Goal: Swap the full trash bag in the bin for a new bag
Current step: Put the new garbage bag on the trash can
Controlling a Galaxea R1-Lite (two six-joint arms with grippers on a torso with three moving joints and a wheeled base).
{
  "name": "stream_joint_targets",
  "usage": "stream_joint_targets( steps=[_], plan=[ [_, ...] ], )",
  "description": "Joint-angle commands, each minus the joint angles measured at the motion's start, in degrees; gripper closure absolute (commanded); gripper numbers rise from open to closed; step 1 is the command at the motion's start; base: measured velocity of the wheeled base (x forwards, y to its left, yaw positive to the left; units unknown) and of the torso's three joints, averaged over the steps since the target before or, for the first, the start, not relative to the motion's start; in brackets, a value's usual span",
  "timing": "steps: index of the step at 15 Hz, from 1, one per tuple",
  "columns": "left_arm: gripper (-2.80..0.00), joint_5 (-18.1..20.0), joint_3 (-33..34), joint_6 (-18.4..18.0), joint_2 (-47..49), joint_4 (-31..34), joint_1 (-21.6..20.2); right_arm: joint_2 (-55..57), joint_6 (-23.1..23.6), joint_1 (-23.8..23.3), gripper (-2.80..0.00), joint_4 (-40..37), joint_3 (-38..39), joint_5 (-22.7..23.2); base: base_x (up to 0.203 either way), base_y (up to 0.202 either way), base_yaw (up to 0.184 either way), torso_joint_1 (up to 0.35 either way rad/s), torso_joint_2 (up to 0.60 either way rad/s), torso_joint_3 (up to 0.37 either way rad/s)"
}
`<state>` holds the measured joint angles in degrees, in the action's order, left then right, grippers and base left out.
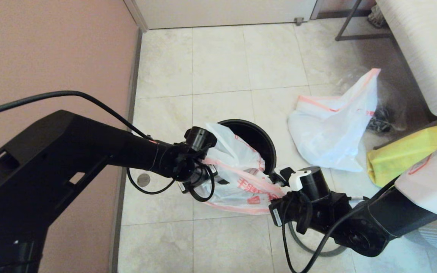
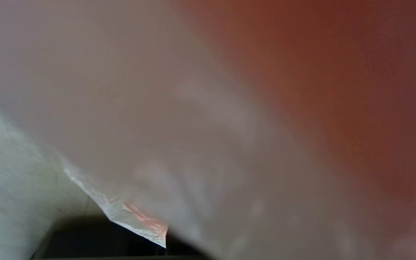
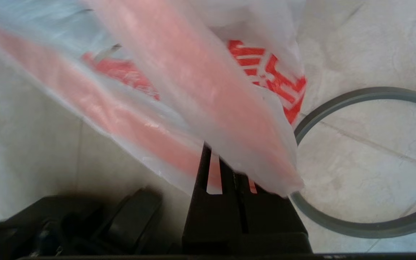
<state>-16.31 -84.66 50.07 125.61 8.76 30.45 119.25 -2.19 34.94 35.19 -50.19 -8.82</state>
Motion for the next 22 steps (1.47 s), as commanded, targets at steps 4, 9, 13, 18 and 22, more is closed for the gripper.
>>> stream_joint_targets(
  steps=[4,9,13,18,22],
  plan=[
    [0.00,4.0,2.6,1.6,-1.6,0.3,0.1,3.3,-0.8,-3.1,0.00,0.3,-7.4,-2.5,0.000,0.000,0.000,0.000,0.00,0.000],
    [0.00,6.4,10.9,1.1,-2.2,-2.5,0.2,3.7,-4.8,-3.9,0.00,0.3,-10.4,-6.5,0.000,0.000,0.000,0.000,0.00,0.000],
    [0.00,6.6,17.5,-2.3,-3.7,-9.5,1.6,1.7,-6.8,-3.7,0.00,0.1,-11.2,-6.1,0.000,0.000,0.000,0.000,0.00,0.000],
    [0.00,11.5,19.7,-5.7,-3.8,-10.0,2.6,1.9,-6.9,-3.7,0.00,0.1,-12.3,-5.7,0.000,0.000,0.000,0.000,0.00,0.000],
    [0.00,15.3,21.5,-7.5,-5.6,-11.0,3.0,3.1,-6.9,-3.5,0.00,0.0,-13.9,-5.6,0.000,0.000,0.000,0.000,0.00,0.000]
  ],
)
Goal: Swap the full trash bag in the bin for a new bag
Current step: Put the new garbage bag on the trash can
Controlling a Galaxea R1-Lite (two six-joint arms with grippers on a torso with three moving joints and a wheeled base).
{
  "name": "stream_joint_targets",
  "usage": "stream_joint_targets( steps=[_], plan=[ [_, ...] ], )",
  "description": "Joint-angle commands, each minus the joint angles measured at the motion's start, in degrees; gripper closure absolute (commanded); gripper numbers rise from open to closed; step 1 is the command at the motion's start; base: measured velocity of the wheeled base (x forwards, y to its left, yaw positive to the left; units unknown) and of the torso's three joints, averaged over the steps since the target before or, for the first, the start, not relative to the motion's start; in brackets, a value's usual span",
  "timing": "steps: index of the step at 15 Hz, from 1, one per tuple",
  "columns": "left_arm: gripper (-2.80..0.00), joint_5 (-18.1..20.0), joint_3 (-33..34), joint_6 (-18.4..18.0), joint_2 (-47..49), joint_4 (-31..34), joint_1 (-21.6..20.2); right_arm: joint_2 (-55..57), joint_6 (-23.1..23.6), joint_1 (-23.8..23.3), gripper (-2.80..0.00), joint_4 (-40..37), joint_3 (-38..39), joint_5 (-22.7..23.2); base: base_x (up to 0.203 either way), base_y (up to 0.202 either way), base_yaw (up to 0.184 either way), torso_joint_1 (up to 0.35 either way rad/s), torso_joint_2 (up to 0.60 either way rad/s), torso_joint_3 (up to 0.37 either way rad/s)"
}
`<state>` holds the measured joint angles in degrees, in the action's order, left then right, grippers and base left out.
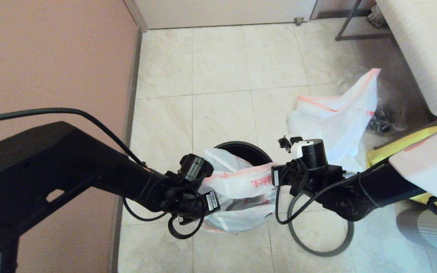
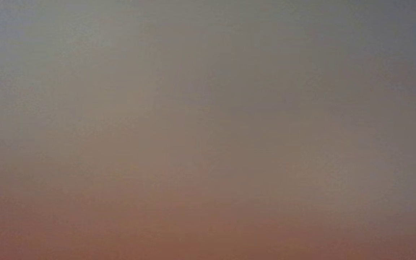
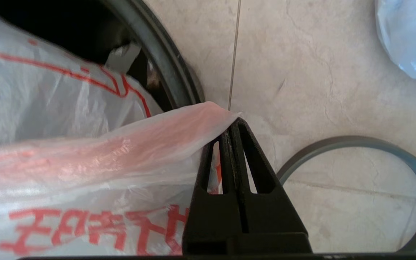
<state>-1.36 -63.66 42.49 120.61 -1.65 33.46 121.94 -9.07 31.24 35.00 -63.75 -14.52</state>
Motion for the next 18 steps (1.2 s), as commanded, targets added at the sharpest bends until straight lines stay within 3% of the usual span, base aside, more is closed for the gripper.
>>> stream_joint_targets(
  steps=[1,5,11,14,18],
  plan=[
    [0.00,1.3,1.3,-0.3,-0.7,-1.7,0.1,0.4,-0.1,0.3,0.00,0.1,-0.8,0.1,0.000,0.000,0.000,0.000,0.00,0.000],
    [0.00,5.6,6.9,-5.0,-2.4,-10.4,0.4,0.9,-0.1,-0.2,0.00,-1.6,-3.3,0.2,0.000,0.000,0.000,0.000,0.00,0.000],
    [0.00,8.0,6.5,-6.5,-0.9,-10.6,-0.2,-1.8,-1.2,-1.0,0.00,-4.1,-5.7,0.7,0.000,0.000,0.000,0.000,0.00,0.000],
    [0.00,7.9,5.8,-6.3,-0.7,-10.7,-0.2,-10.4,-6.0,0.5,0.00,-13.8,-2.1,0.7,0.000,0.000,0.000,0.000,0.00,0.000],
    [0.00,7.7,3.9,-5.3,0.3,-10.7,-0.7,-17.2,-7.4,5.1,0.00,-20.3,5.7,1.2,0.000,0.000,0.000,0.000,0.00,0.000]
  ],
)
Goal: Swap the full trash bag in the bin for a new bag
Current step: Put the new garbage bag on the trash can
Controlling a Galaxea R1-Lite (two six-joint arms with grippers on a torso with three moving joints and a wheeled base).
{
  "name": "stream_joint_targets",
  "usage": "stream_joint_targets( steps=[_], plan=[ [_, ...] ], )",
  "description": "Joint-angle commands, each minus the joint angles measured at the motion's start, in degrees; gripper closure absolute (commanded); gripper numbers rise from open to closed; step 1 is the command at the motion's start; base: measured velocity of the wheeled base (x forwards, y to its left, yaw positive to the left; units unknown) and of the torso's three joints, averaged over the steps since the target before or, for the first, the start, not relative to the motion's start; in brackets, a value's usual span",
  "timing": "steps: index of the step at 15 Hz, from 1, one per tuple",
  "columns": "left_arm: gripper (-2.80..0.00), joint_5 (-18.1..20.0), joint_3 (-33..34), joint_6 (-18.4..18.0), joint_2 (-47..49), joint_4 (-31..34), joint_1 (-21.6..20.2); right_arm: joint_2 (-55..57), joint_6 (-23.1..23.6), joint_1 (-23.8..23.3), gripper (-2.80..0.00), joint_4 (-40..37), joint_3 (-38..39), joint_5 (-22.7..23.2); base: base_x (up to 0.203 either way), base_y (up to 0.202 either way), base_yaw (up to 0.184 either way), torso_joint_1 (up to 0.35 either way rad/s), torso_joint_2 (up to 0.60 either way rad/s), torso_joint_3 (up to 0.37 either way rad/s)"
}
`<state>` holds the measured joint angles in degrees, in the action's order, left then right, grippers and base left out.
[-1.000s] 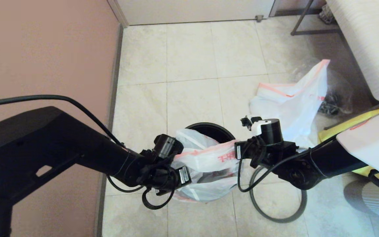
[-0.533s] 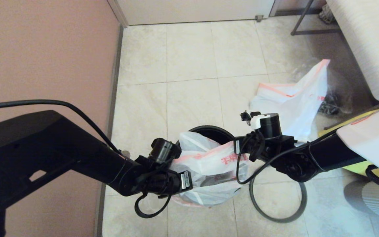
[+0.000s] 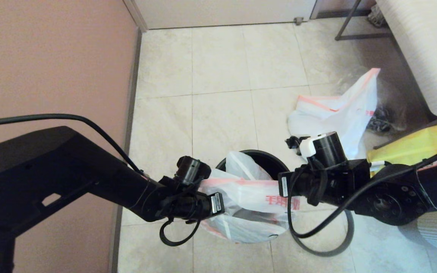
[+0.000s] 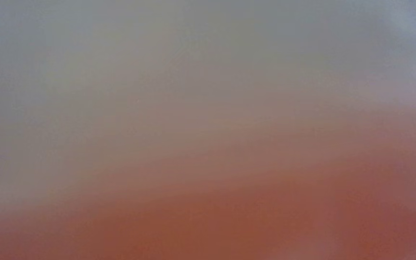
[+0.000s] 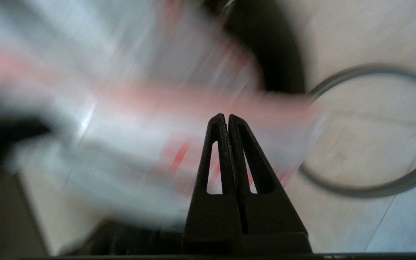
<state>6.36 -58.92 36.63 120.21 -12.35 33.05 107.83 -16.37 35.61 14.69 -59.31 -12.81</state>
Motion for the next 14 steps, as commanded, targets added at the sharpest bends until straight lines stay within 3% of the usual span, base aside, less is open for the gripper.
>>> stream_joint_targets(
  steps=[1,8,12,14],
  plan=[
    [0.00,0.0,-1.9,1.3,1.2,0.2,-0.7,-3.5,0.0,1.8,0.00,-0.4,2.2,1.0,0.000,0.000,0.000,0.000,0.00,0.000],
    [0.00,0.0,-4.1,1.9,2.3,0.5,-1.5,5.9,-0.1,3.5,0.00,0.9,2.1,1.6,0.000,0.000,0.000,0.000,0.00,0.000],
    [0.00,0.0,-4.0,2.4,2.1,0.6,-1.8,12.0,-0.1,3.5,0.00,8.2,1.4,1.3,0.000,0.000,0.000,0.000,0.00,0.000],
    [0.00,0.0,-3.8,2.4,2.0,0.5,-1.9,15.5,0.7,2.9,0.00,18.0,0.3,0.4,0.000,0.000,0.000,0.000,0.00,0.000]
  ],
)
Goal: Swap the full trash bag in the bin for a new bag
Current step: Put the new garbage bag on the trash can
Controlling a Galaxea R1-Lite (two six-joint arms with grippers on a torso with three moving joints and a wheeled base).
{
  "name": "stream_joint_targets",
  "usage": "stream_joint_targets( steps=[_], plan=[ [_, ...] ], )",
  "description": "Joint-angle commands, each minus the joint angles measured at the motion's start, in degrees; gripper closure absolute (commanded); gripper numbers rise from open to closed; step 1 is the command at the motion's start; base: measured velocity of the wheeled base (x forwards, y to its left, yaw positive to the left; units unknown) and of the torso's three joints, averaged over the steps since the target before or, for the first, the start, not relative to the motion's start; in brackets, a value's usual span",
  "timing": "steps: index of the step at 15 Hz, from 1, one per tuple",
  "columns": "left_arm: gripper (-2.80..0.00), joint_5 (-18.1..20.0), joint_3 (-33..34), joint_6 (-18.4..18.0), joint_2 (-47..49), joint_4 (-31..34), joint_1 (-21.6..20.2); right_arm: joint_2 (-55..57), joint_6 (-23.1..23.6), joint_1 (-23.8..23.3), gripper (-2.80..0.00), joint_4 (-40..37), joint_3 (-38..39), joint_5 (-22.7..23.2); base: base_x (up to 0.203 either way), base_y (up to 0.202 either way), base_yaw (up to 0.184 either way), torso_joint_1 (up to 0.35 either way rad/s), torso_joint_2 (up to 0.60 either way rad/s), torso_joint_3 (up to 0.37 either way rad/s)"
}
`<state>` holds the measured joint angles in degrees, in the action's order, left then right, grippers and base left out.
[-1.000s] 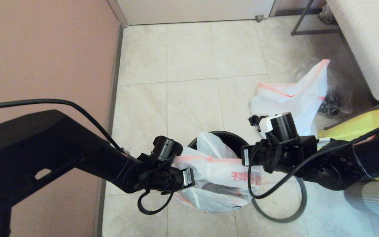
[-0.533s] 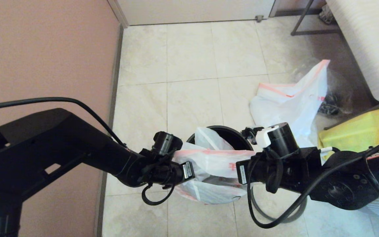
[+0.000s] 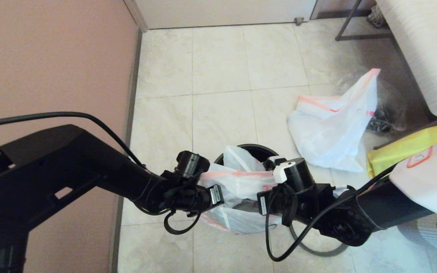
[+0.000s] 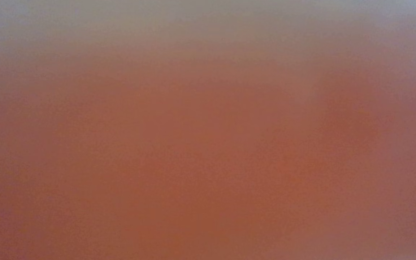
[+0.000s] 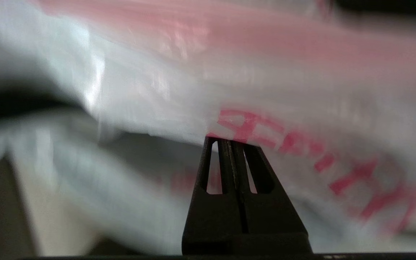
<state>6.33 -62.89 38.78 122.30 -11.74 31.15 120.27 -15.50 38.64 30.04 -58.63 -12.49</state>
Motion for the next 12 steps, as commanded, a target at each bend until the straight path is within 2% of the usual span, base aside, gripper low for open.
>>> stream_joint_targets(
  steps=[1,4,6,12],
  plan=[
    [0.00,0.0,0.1,0.2,0.0,0.0,-0.2,4.3,1.0,-0.4,0.00,7.6,-0.7,-1.9,0.000,0.000,0.000,0.000,0.00,0.000],
    [0.00,0.1,0.1,0.2,0.1,-0.1,-0.2,4.7,3.4,-1.2,0.00,17.7,-0.5,-5.5,0.000,0.000,0.000,0.000,0.00,0.000],
    [0.00,0.1,0.4,0.2,0.1,0.0,-0.1,3.5,3.5,-1.8,0.00,18.5,-1.1,-7.1,0.000,0.000,0.000,0.000,0.00,0.000],
    [0.00,0.1,0.8,0.0,1.0,-0.1,0.1,-0.6,3.4,-3.6,0.00,18.6,-3.6,-7.2,0.000,0.000,0.000,0.000,0.00,0.000]
  ],
)
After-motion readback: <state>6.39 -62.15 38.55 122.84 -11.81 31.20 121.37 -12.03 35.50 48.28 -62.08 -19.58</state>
